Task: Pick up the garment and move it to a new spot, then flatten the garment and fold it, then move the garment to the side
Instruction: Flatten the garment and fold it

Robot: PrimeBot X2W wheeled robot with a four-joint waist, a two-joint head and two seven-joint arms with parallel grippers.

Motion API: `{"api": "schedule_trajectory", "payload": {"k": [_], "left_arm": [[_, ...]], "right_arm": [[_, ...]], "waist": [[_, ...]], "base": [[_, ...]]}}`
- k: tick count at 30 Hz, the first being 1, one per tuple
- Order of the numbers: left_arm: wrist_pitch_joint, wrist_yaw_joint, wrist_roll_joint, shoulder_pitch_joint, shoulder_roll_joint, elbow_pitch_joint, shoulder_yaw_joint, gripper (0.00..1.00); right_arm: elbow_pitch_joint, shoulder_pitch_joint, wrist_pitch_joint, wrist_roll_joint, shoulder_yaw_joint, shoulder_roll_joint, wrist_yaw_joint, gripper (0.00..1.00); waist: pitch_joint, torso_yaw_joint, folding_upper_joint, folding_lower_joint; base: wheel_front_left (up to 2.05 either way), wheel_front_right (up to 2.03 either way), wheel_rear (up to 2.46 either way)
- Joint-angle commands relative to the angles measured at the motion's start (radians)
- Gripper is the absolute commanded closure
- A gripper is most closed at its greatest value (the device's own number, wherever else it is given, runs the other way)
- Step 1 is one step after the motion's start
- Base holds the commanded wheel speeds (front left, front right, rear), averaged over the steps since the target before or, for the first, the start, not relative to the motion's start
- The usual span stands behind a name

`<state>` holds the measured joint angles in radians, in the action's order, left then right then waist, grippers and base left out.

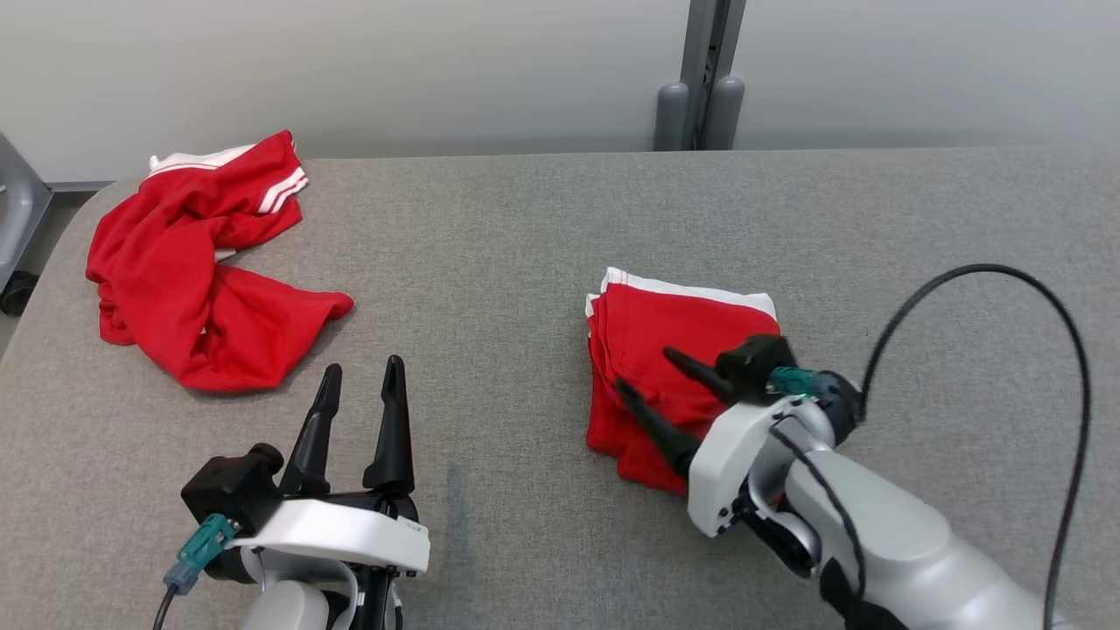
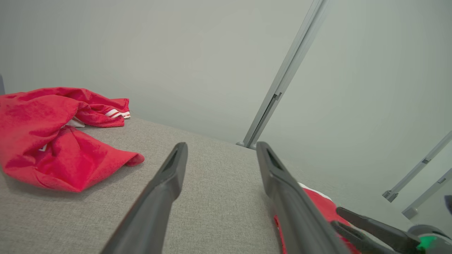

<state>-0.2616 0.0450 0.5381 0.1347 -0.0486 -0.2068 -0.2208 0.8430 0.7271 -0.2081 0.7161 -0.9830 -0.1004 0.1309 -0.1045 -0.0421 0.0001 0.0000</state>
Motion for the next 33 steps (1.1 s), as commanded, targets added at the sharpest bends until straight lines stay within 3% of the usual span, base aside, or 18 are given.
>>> {"api": "schedule_trajectory", "payload": {"k": [1,9,14,15,16,18,19,20,27,33], "left_arm": [[-0.005,0.005,-0.004,0.000,-0.004,0.004,0.003,0.00],[-0.005,0.003,-0.008,-0.003,-0.004,0.004,0.000,0.00],[-0.005,0.000,-0.013,0.001,-0.004,0.002,-0.001,0.00],[-0.005,-0.001,-0.015,0.002,-0.004,0.001,-0.001,0.00],[-0.005,-0.001,-0.016,0.003,-0.004,0.001,0.000,0.00],[-0.005,-0.003,-0.019,0.007,-0.004,0.000,0.000,0.00],[-0.005,-0.004,-0.020,0.009,-0.004,-0.001,-0.001,0.00],[-0.005,-0.005,-0.020,0.012,-0.004,-0.002,-0.002,0.00],[-0.005,-0.009,-0.028,0.024,-0.004,-0.006,-0.006,0.00],[-0.005,-0.016,-0.034,0.035,-0.004,-0.010,-0.012,0.00]], "right_arm": [[-0.016,-0.016,-0.014,-0.006,0.025,-0.018,0.000,0.00],[-0.062,-0.049,-0.047,-0.027,0.207,-0.087,0.000,0.00],[-0.062,-0.084,-0.058,-0.103,0.356,-0.108,0.000,0.00],[-0.061,-0.092,-0.058,-0.118,0.378,-0.105,0.000,0.22],[-0.062,-0.100,-0.059,-0.137,0.396,-0.102,0.000,0.53],[-0.065,-0.114,-0.059,-0.165,0.428,-0.097,0.000,0.72],[-0.060,-0.122,-0.059,-0.181,0.439,-0.095,0.000,0.91],[-0.053,-0.128,-0.059,-0.193,0.444,-0.091,0.000,1.00],[-0.003,-0.122,-0.059,-0.216,0.370,-0.083,0.000,1.00],[0.023,-0.105,-0.043,-0.187,0.179,-0.090,0.000,1.00]], "waist": [[0.000,0.003,-0.0001,0.0000],[0.001,0.010,-0.0001,0.0000],[-0.001,0.005,-0.0001,0.0000],[-0.002,0.004,-0.0001,0.0000],[-0.004,0.002,-0.0001,0.0000],[-0.007,-0.003,-0.0001,0.0000],[-0.008,-0.005,-0.0001,0.0000],[-0.010,-0.008,-0.0001,0.0000],[-0.022,-0.031,-0.0001,0.0000],[-0.025,-0.053,-0.0001,0.0000]], "base": [[0.00,0.00,0.00],[0.00,0.00,0.00],[0.00,0.00,0.00],[0.00,0.00,0.00],[0.00,0.00,0.00],[0.00,0.00,0.00],[0.00,0.00,0.00],[0.00,0.00,0.00],[0.00,0.00,0.00],[0.00,0.00,0.00]]}}
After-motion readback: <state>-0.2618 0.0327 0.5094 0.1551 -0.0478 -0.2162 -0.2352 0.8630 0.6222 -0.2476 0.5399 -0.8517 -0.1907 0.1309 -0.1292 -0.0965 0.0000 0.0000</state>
